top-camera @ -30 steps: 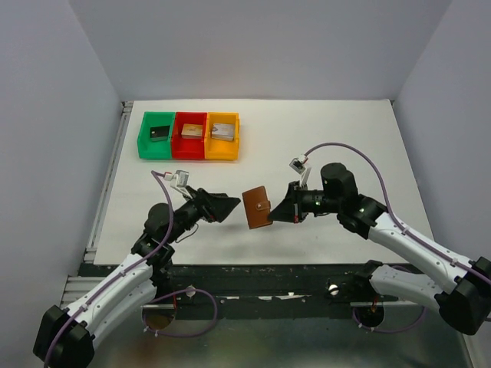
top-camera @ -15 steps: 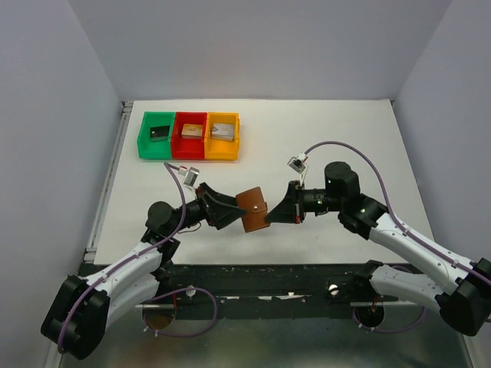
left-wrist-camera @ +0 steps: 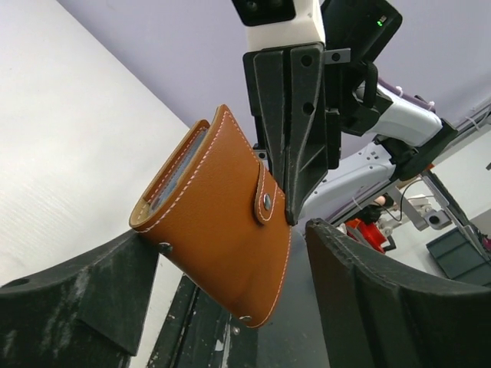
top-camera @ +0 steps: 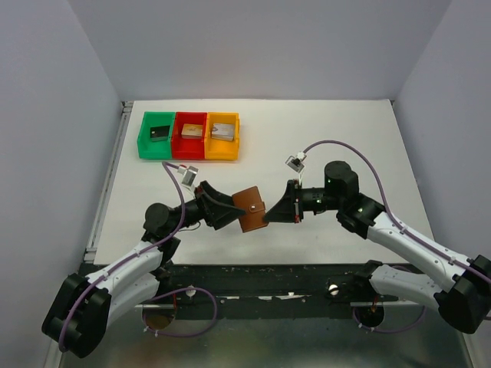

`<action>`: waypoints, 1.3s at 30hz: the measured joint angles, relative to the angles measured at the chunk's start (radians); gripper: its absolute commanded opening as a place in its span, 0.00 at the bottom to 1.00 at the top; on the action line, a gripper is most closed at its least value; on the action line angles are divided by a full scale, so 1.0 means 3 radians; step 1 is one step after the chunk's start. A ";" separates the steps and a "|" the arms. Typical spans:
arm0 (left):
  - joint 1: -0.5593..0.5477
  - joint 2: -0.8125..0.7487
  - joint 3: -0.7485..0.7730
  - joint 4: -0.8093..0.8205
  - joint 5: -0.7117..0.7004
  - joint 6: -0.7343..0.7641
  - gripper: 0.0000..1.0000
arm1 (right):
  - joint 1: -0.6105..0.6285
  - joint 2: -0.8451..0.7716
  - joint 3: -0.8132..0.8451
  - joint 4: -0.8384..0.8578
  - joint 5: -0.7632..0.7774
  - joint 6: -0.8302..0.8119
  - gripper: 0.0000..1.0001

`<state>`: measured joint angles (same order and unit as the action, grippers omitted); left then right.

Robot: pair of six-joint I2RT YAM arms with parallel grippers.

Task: Take the credit cards out of the card holder
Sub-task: Open the card holder at the center of the board.

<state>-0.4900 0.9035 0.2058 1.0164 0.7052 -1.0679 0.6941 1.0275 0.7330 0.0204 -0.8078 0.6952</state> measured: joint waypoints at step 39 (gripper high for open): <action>-0.0903 -0.0050 0.1909 -0.3750 -0.1944 0.0455 0.00 | 0.0912 -0.0048 0.1540 -0.2270 0.2968 -0.0940 0.65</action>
<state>-0.7609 0.8886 0.7784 -0.1085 0.1219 -0.9314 0.9676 1.0130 1.1950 -0.6605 0.0826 0.4133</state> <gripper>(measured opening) 0.100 0.647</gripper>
